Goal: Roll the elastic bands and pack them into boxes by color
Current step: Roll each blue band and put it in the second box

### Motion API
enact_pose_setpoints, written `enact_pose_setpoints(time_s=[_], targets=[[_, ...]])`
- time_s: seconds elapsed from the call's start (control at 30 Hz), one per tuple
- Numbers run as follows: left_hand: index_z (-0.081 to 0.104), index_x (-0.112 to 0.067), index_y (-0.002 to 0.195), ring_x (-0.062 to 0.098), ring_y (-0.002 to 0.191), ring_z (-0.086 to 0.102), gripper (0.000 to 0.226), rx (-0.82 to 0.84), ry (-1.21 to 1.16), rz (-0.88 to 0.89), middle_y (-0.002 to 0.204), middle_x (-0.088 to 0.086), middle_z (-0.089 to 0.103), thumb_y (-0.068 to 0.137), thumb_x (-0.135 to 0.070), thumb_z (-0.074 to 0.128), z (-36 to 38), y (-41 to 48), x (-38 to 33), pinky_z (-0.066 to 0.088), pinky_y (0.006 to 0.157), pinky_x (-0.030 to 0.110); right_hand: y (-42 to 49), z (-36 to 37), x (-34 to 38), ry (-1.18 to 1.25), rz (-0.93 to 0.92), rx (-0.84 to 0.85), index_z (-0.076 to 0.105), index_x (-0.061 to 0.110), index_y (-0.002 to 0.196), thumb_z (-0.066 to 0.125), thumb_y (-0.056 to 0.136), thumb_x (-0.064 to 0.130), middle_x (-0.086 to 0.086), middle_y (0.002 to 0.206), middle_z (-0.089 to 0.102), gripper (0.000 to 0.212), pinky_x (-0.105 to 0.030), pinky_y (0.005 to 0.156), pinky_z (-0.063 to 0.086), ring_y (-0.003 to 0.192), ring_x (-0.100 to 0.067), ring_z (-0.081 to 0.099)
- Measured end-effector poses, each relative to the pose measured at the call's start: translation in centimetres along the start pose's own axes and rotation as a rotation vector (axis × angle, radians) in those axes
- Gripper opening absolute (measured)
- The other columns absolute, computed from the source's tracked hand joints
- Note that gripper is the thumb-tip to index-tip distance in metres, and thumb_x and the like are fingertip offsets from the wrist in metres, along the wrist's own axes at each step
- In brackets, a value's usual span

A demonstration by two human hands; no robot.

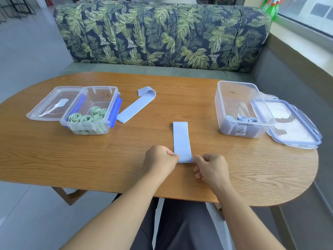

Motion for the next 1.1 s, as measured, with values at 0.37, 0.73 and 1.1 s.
enact_pose_setpoints(time_s=[0.37, 0.73, 1.1], targets=[[0.070, -0.024, 0.072, 0.014, 0.071, 0.068, 0.008, 0.009, 0.004, -0.007, 0.070, -0.007, 0.071, 0.076, -0.031, 0.067, -0.3, 0.4, -0.6, 0.059, 0.072, 0.033, -0.4, 0.4, 0.4, -0.032, -0.020, -0.007, 0.069, 0.022, 0.071, 0.066, 0.087, 0.026, 0.005, 0.059, 0.069, 0.017, -0.034, 0.068, 0.059, 0.047, -0.006, 0.063], [0.072, -0.026, 0.091, 0.006, 0.078, 0.067, 0.008, -0.025, -0.083, 0.084, 0.078, -0.010, 0.071, 0.085, -0.028, 0.068, 0.2, -0.1, 0.9, 0.057, 0.075, 0.030, 1.4, 0.0, 1.2, -0.079, 0.042, 0.039, 0.068, 0.012, 0.063, 0.070, 0.081, 0.031, 0.001, 0.054, 0.069, 0.026, -0.039, 0.070, 0.059, 0.054, -0.015, 0.065], [0.071, -0.022, 0.094, 0.010, 0.079, 0.068, 0.011, -0.036, -0.120, 0.059, 0.081, -0.005, 0.072, 0.084, -0.027, 0.070, 0.7, 0.5, 0.7, 0.055, 0.075, 0.028, 2.7, 0.1, 1.7, -0.104, 0.043, 0.038, 0.070, 0.008, 0.065, 0.069, 0.082, 0.033, -0.001, 0.054, 0.068, 0.030, -0.042, 0.069, 0.060, 0.054, -0.017, 0.064]])
Point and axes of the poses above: each hand's wrist, its own y-axis towards the middle knuckle, its own z-axis out of the palm, x = y × z, the point moved 1 cm from there along y, towards the middle knuckle
